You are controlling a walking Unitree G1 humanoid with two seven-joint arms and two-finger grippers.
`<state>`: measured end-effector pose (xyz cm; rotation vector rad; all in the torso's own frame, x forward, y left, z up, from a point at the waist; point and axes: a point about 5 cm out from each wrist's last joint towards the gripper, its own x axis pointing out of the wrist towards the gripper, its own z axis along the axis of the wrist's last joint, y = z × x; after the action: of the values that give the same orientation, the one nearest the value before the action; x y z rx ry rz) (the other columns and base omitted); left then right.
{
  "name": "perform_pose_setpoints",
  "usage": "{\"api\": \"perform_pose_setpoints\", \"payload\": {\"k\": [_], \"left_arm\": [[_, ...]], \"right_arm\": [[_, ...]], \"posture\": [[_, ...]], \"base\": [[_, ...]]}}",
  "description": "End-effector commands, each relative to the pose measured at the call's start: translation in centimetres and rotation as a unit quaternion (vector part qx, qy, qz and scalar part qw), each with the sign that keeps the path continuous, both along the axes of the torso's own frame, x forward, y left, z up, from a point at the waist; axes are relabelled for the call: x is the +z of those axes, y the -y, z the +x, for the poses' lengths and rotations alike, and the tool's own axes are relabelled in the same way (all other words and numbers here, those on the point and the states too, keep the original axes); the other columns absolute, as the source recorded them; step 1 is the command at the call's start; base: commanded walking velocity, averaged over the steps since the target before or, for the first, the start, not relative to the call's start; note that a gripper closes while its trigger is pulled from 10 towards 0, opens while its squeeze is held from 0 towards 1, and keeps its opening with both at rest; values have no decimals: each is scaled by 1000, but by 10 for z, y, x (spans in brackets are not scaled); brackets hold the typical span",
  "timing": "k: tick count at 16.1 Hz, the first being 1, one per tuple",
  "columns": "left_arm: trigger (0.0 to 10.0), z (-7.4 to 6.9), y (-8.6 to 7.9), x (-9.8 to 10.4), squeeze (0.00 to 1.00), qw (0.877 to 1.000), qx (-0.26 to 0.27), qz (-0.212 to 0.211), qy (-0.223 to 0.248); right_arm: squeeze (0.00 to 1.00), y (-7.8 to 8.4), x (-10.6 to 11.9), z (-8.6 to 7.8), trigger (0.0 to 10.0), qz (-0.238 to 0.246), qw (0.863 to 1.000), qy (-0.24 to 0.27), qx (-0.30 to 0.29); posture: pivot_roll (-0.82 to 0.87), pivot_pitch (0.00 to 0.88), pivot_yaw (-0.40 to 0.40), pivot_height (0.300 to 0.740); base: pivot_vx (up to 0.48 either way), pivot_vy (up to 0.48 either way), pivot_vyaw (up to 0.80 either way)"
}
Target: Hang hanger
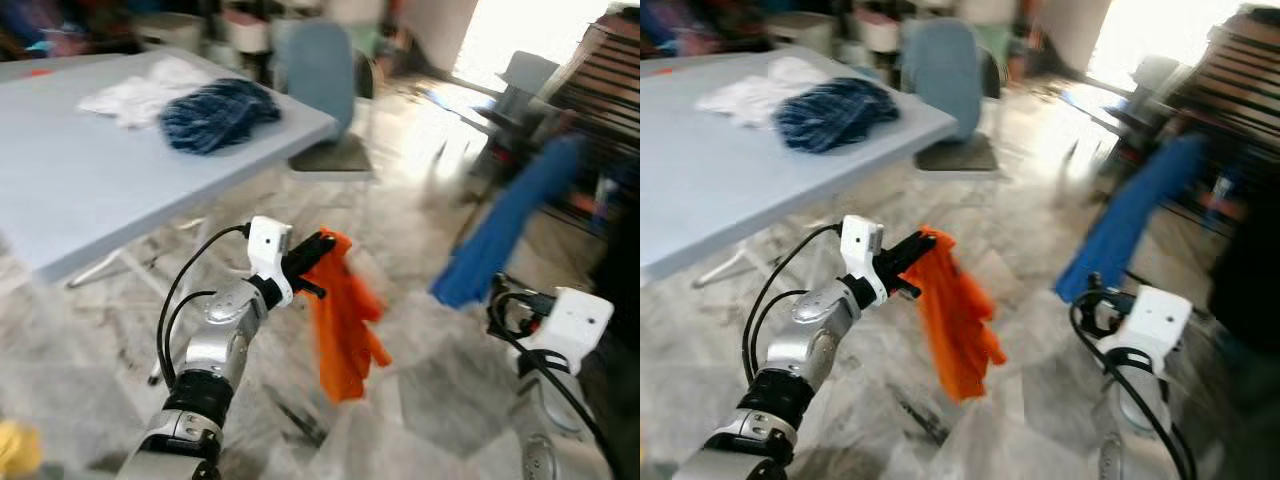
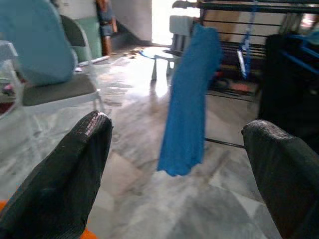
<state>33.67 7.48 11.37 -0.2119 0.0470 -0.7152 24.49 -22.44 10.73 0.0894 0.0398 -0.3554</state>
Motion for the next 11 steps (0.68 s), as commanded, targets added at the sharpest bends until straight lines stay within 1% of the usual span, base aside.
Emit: {"api": "perform_pose_setpoints", "payload": {"k": [1, 3, 4, 8, 10, 11], "left_arm": [[10000, -1, 13, 5, 0, 1000, -17, -1, 10], [10000, -1, 15, 5, 0, 1000, -25, 1, 13], [10000, -2, 16, 4, 0, 999, -33, 3, 11], [10000, -6, 22, 2, 0, 998, -52, 12, 15], [10000, -8, 25, 2, 0, 997, -67, 31, 28], [10000, -8, 25, 2, 0, 997, -68, 33, 29]], "right_arm": [[0, 7, 2, -2, 10000, -5, 1000, 2, -10], [0, 6, 2, -1, 10000, -5, 1000, 3, -11], [0, 6, 2, -2, 10000, -5, 1000, 3, -12], [0, 6, 2, -3, 10000, -3, 1000, 5, -15], [0, 5, 2, -2, 10000, -3, 1000, 6, -16], [0, 5, 2, -2, 10000, -3, 1000, 6, -16]], "posture": [[16, 0, -88, 740], [15, 0, -86, 740], [14, 0, -84, 740], [13, 0, -80, 740], [12, 0, -78, 740], [13, 0, -77, 740]], "base": [[0, 446, -800], [0, 437, -800], [244, 416, -800], [295, 379, -800], [345, 334, -800], [352, 326, -800]]}}
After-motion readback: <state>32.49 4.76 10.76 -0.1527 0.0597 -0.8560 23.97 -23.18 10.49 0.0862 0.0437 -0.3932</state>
